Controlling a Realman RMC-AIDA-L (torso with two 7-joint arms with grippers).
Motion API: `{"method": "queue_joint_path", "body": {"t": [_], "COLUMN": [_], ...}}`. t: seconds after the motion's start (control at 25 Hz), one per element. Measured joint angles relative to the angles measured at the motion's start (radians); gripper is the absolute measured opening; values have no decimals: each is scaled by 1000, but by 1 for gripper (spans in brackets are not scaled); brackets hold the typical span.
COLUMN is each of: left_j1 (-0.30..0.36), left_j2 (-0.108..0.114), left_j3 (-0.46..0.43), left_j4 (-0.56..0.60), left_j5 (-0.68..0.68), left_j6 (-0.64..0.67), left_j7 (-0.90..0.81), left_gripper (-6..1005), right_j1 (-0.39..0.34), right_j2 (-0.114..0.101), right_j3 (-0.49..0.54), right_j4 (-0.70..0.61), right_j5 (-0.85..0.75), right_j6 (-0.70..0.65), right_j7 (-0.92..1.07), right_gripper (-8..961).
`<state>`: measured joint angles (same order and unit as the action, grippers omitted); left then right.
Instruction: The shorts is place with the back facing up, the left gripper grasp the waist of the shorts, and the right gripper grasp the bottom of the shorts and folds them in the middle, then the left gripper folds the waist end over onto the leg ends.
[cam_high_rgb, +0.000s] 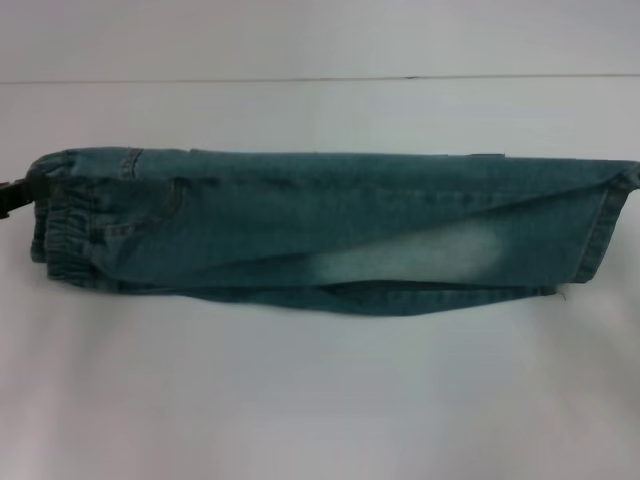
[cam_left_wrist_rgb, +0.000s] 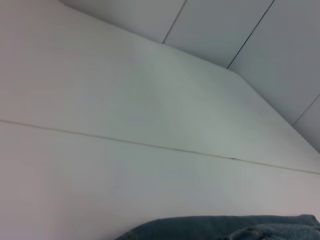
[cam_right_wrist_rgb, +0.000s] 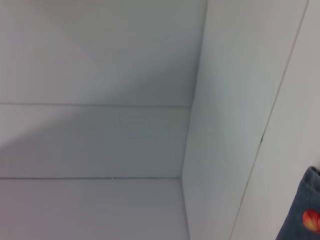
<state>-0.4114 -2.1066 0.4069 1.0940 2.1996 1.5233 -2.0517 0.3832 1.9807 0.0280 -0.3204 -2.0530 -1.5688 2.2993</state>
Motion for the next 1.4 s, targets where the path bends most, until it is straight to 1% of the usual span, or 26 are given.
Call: {"method": "queue_joint_path", "body": {"t": [0.24, 0.4, 0.52, 0.64, 0.76, 0.92, 0.96, 1.04, 1.12, 1.28, 1.36, 1.4], "left_j1": [-26, -44, -53, -61, -69, -73, -73, -73, -67, -40, -28, -26], "left_j2": [6, 12, 22, 26, 26, 18, 16, 17, 20, 20, 15, 13], "left_j3": [1, 24, 75, 91, 125, 132, 132, 131, 127, 126, 128, 128], "left_j4": [-30, -59, -97, -114, -122, -115, -114, -113, -104, -32, 14, 30], "left_j5": [1, 2, 3, 4, 13, 25, 25, 26, 27, 49, 83, 101], "left_j6": [-41, -80, -143, -158, -174, -190, -195, -197, -191, -145, -117, -105], "left_j7": [-10, -13, -22, -22, -22, -32, -32, -35, -39, -54, -68, -76], "left_gripper": [52, 52, 52, 52, 52, 159, 186, 234, 277, 363, 405, 427], "right_j1": [27, 56, 78, 102, 127, 134, 133, 125, 118, 94, 86, 81], "right_j2": [-3, -1, 8, 20, 28, 54, 56, 58, 55, 43, 45, 51], "right_j3": [-3, -7, -6, -4, -23, -32, -32, -32, -30, -33, -37, -38], "right_j4": [0, 0, 0, 0, -1, -14, -16, -18, -20, -39, -66, -84], "right_j5": [2, 2, 3, 2, -3, 5, 11, 25, 35, 112, 129, 129], "right_j6": [74, 121, 168, 213, 234, 252, 253, 251, 220, 35, -50, -83], "right_j7": [8, 18, 19, 9, 2, -24, -36, -64, -101, -282, -375, -423], "right_gripper": [5, 5, 5, 5, 16, 55, 65, 151, 236, 386, 457, 493]}}
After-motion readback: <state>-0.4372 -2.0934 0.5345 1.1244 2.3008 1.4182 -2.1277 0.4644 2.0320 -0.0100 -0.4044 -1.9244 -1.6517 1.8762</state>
